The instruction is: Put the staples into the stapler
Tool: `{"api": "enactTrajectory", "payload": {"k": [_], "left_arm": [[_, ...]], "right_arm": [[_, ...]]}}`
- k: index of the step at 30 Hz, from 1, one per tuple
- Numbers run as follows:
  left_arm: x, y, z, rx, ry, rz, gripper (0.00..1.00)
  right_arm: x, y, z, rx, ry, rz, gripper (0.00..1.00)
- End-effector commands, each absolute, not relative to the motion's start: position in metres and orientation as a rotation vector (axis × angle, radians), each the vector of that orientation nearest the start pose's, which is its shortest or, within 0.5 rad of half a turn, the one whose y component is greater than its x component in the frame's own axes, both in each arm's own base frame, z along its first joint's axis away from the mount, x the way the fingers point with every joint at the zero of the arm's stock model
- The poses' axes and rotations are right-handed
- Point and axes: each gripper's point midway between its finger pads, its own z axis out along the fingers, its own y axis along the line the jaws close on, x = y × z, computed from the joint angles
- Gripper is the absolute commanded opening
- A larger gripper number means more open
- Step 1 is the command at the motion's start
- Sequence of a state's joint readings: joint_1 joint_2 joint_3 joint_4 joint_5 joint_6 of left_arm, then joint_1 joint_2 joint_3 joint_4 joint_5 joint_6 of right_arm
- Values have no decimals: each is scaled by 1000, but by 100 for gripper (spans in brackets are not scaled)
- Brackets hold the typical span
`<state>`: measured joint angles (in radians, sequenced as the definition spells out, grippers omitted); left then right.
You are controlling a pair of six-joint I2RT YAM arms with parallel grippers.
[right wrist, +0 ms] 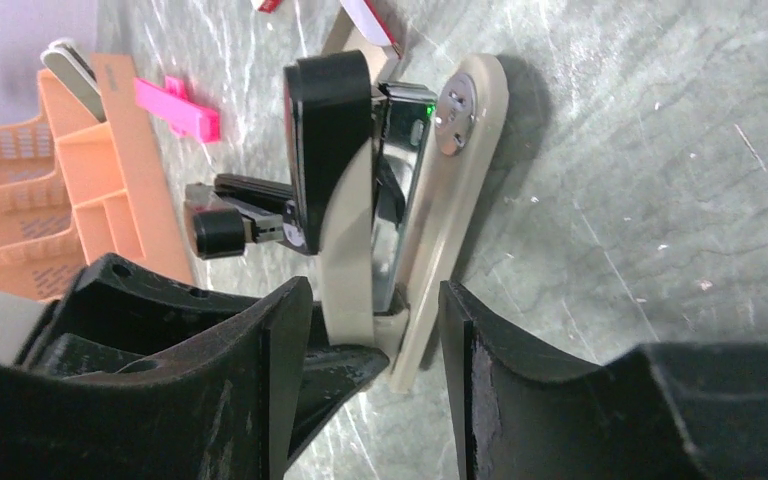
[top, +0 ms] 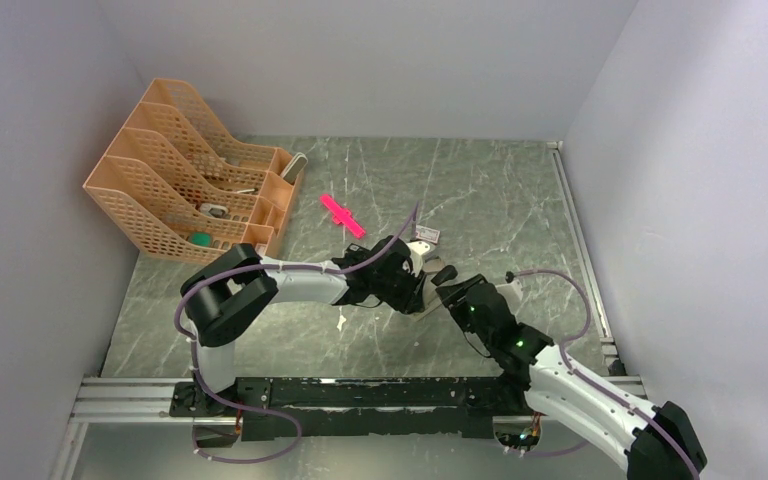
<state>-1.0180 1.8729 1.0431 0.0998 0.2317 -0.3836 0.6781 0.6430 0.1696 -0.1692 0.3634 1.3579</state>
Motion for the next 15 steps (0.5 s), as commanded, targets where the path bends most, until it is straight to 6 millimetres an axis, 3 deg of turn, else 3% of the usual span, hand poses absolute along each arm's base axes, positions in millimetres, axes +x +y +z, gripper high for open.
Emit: {"api": "enactTrajectory", "payload": {"k": [1,6,15], "left_arm": [[183,-414,16,919,2368,-906,7],[181,-413,14,937,2367,-902,7],[178,-412,13,942,2371,-886,7]], "right_arm": [[227,133,69,1013,1931,770,53],[234,128,74,1039,1890,749,53],[241,128,61,1065,1901,737,56]]}}
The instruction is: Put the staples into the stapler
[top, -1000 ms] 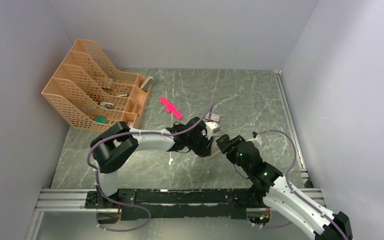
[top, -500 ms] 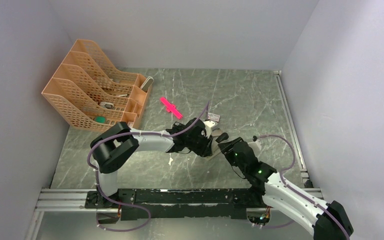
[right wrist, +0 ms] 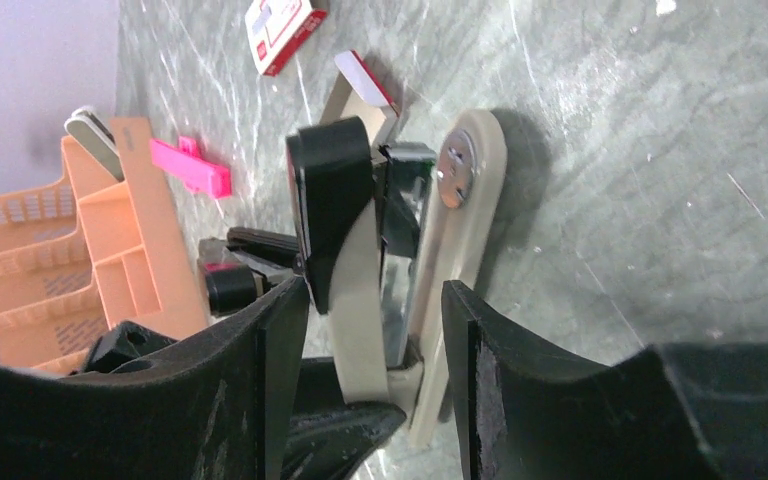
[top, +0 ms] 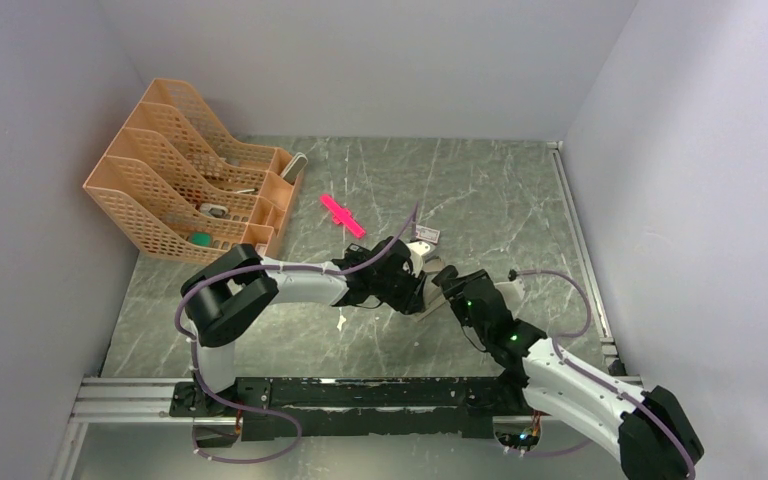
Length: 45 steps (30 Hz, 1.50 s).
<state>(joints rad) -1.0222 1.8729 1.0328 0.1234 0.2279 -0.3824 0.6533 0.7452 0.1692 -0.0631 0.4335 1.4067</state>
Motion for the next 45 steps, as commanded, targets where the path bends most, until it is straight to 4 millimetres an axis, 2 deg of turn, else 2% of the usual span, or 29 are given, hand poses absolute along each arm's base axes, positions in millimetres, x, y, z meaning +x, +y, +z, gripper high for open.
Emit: {"api": "enactTrajectory", "payload": {"k": [1,7,19,22,27,29,33,35,40,41,43,45], "left_arm": [[179,-411,12,978,2351,-867,7],[176,-411,11,1012,2340,-867,7],[172,-414,6,1047,2345,-849,7],[171,-414,5,1055,2347,-842,7],[172,-415,3,1072,2346,-830,7],[173,-416,2,1081,2345,-824,7],[178,-418,1,1099,2339,-796,7],[181,-418,0,1109,2336,-775,7],[192,-421,0,1132,2317,-716,7],[198,-424,2,1143,2299,-690,7],[204,-429,5,1157,2273,-679,7],[209,-435,6,1186,2242,-665,7]], "right_arm": [[243,129,62,1062,1894,749,56],[248,125,66,1068,1868,754,56],[243,127,46,1132,1957,784,54],[243,126,43,1132,1960,775,46],[243,122,43,1130,1951,764,18],[243,121,43,1127,1949,759,16],[245,117,51,1096,1950,719,45],[245,112,56,1060,1951,676,55],[239,92,74,1033,1931,569,64],[231,79,82,1037,1925,510,67],[227,67,92,1045,1894,462,68],[225,52,110,1032,1838,411,67]]}}
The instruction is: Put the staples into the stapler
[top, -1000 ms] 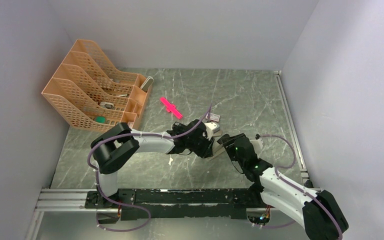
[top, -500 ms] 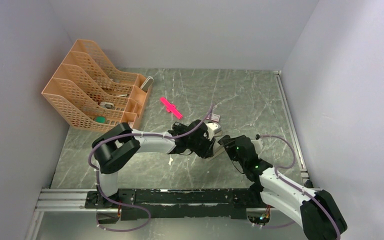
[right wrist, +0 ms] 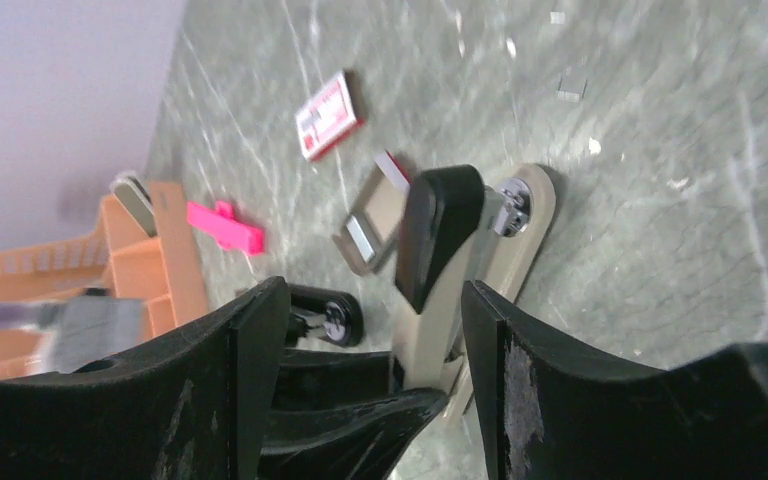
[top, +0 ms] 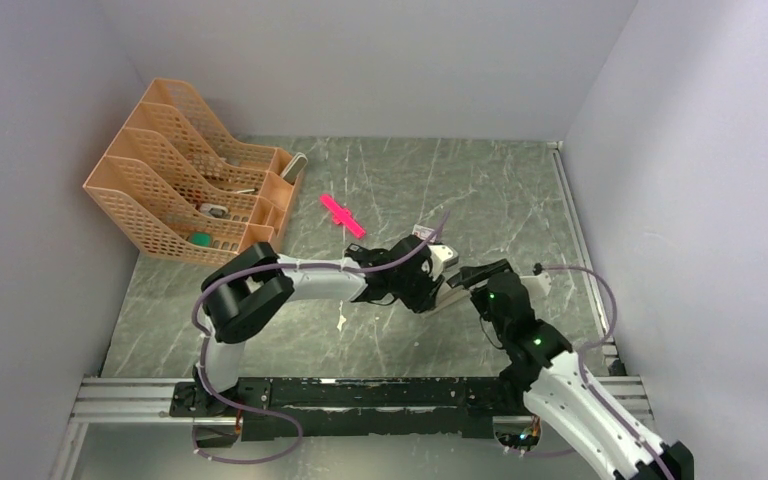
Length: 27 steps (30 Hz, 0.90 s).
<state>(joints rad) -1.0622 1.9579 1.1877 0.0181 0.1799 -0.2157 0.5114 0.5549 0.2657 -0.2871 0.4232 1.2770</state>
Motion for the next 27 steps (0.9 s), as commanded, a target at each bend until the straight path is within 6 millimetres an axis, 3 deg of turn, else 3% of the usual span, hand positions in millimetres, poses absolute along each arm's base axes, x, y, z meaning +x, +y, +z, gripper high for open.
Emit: {"api": "enactTrajectory", "payload": {"k": [1,7,11,18,20,24,27], "left_arm": [[212,-440,8,1201,2223,-665,7],[237,-476,20,1273,2085,-619,10],[255,-500,29,1291,1998,-564,17],[262,-518,59,1316,1888,-559,42],[262,-516,74,1310,1863,-563,55],[262,-504,120,1284,1789,-562,62],[261,-483,158,1283,1725,-560,63]], "right_arm": [[224,45,123,1027,1795,392,68],[213,10,231,921,1475,440,67],[194,-3,279,814,1308,503,67],[187,6,300,641,1328,494,72],[185,10,304,595,1317,513,72],[187,21,307,508,1329,518,72],[189,34,306,438,1334,551,72]]}}
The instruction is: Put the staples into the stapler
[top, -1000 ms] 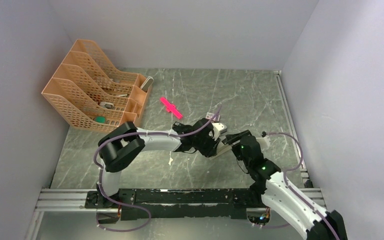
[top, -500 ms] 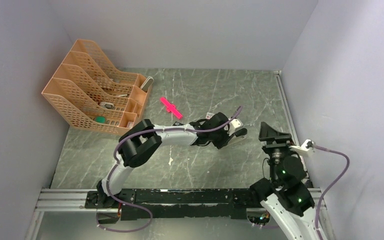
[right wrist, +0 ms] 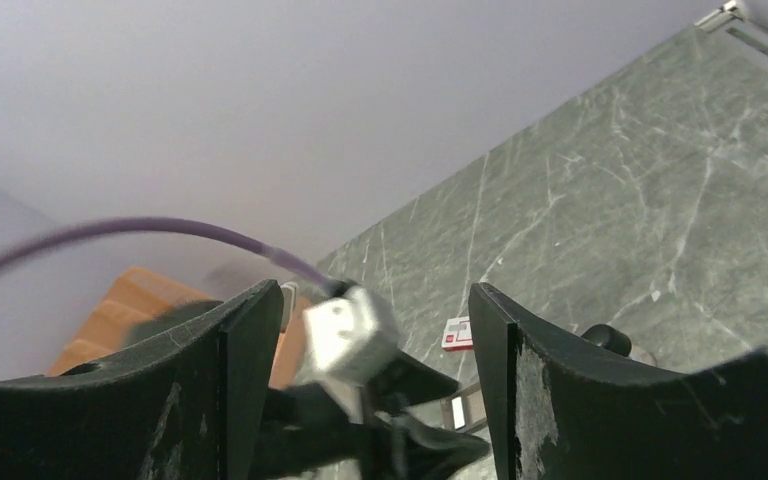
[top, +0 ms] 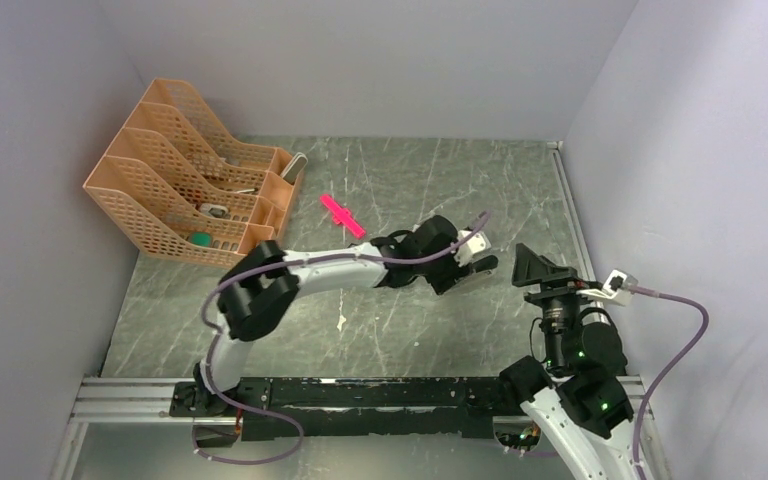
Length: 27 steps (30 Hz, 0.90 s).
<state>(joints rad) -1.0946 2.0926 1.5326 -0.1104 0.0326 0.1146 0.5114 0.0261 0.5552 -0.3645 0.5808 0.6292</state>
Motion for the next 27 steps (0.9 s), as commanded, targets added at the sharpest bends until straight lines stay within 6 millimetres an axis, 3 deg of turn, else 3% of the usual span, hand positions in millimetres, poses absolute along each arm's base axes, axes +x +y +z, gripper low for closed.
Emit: {"api": "enactTrajectory", "payload": {"k": [1,4,7,10,13,16,19,22,27], "left_arm": [[263,-472,164,1284,1714,-560,63],[268,-428,163,1347,1732,-619,63],[288,-380,163,1320,1769,-675,62],[287,-350,161,1431,1665,-716,63],[276,-329,151,1596,1476,-671,64],[279,-309,141,1644,1402,-648,61],[294,-291,125,1677,1414,-640,61],[308,-282,93,1742,1487,-656,58],[324,-280,70,1755,1525,-707,56]], "right_arm": [[191,38,304,420,1343,557,72],[195,54,299,344,1394,579,74],[197,75,299,229,1438,621,75],[199,86,292,178,1488,637,75],[200,94,289,134,1525,644,75],[200,99,289,103,1543,646,76],[200,100,287,102,1552,652,76],[198,99,284,111,1554,658,76],[198,101,282,88,1573,650,76]]}}
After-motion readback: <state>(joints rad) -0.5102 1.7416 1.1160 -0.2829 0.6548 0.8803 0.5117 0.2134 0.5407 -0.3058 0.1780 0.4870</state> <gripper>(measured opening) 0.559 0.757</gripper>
